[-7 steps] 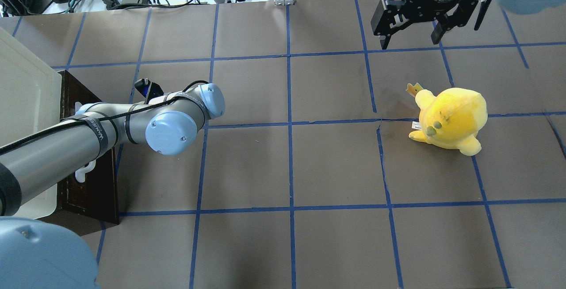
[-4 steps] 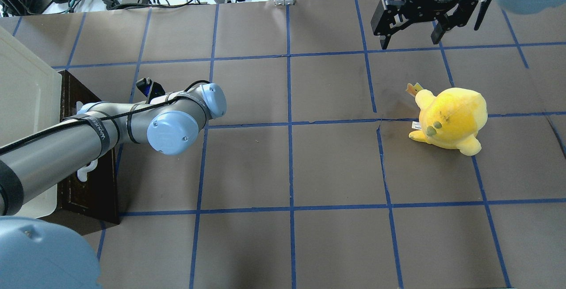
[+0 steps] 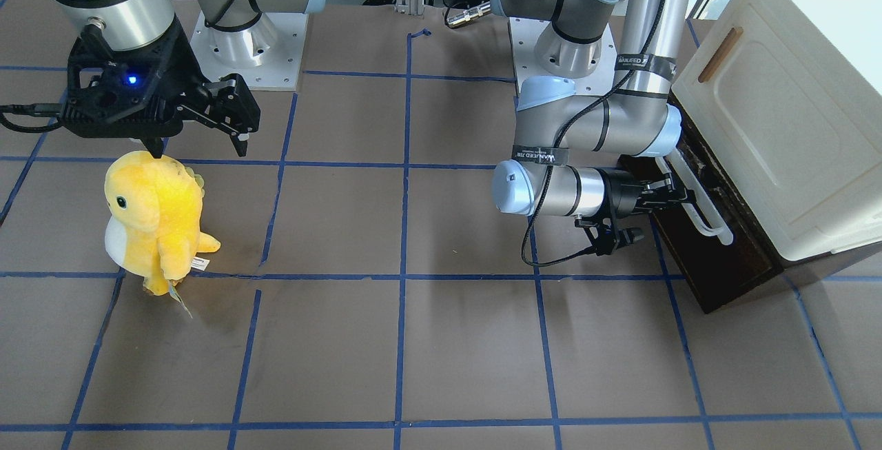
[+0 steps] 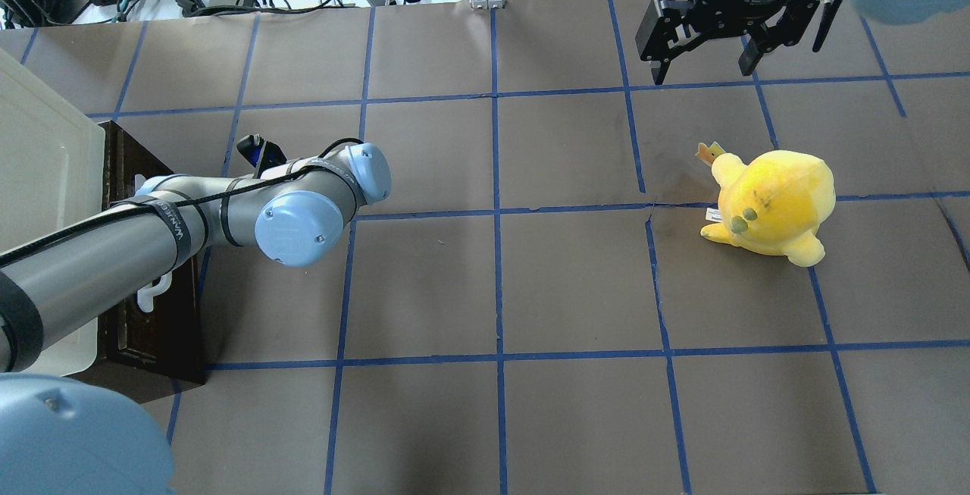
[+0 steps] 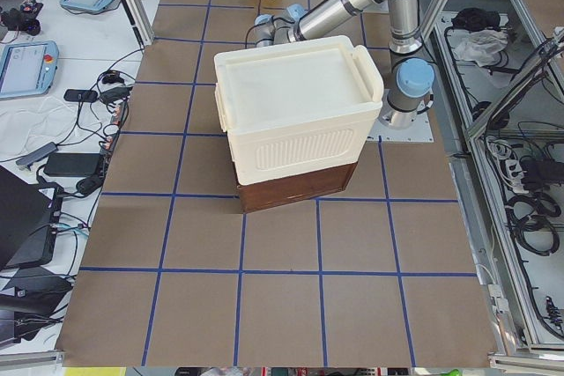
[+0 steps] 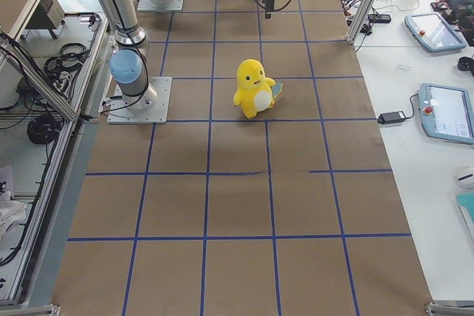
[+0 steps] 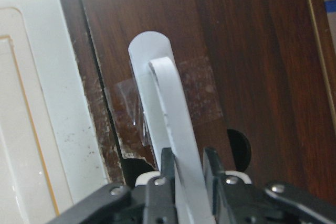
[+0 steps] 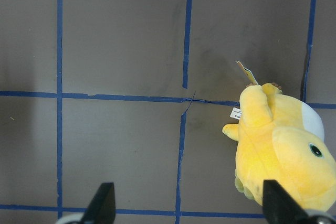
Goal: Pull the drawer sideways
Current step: 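Pull the handle sideways with the left gripper, sliding the wooden panel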
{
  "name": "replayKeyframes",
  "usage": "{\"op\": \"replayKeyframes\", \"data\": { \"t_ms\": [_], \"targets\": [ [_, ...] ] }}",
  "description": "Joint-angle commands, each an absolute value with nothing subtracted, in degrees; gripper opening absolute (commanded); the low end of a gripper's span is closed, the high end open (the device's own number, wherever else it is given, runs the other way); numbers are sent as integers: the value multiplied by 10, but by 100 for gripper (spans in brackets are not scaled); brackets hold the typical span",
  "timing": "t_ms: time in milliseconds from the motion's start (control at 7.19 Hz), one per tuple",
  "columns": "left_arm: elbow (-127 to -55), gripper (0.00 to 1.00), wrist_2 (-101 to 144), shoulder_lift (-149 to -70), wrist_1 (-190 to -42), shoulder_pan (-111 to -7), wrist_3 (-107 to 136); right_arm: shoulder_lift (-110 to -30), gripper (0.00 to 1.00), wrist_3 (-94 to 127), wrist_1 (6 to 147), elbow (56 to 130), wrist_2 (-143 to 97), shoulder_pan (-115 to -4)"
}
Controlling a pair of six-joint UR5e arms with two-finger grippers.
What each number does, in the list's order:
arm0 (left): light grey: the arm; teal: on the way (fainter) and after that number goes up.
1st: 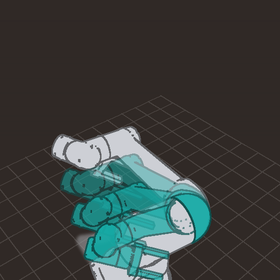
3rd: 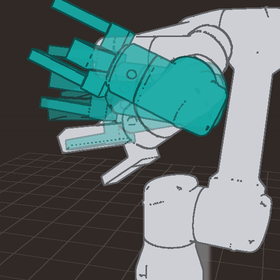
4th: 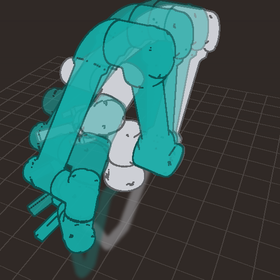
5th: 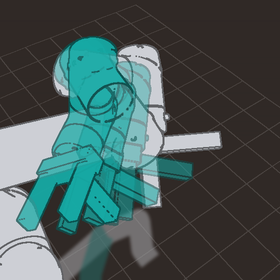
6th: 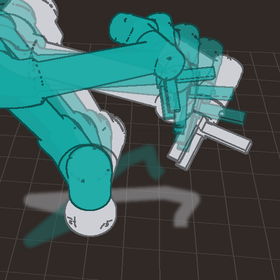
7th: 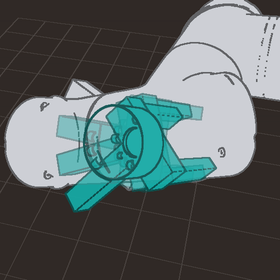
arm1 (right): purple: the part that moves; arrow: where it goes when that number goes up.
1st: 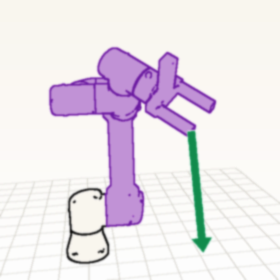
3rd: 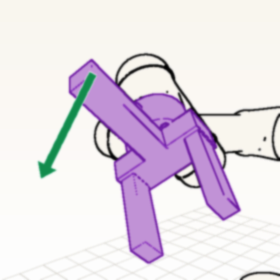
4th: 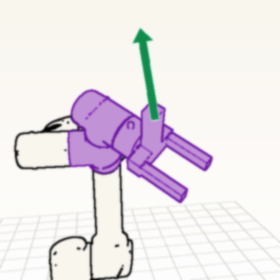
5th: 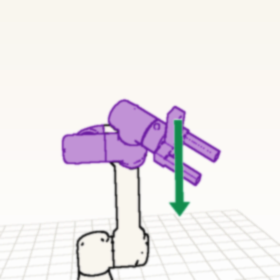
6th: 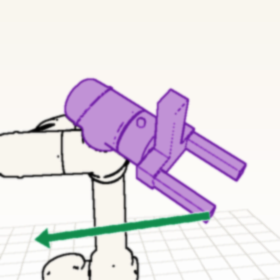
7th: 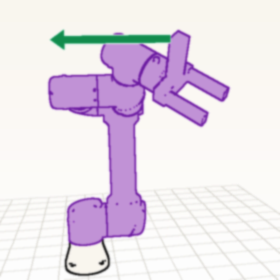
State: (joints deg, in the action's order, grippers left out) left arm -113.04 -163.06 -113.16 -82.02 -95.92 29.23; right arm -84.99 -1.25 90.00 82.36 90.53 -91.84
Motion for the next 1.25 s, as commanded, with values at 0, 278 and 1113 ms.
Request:
{"op": "replayKeyframes", "data": {
  "t_ms": [0, 278, 1113],
  "targets": [
    [-1130, 14, -1629, -1131, -820, -962, 293, -850, 100, -12, 900, 824, 905, -918],
    [-1129, 14, -1629, -1131, -819, -979, 294, -850, 100, -12, 900, 824, 905, -918],
    [-1122, 14, -1616, -1129, -817, -996, 293, -850, 100, -12, 900, 824, 905, -918]
  ]
}}
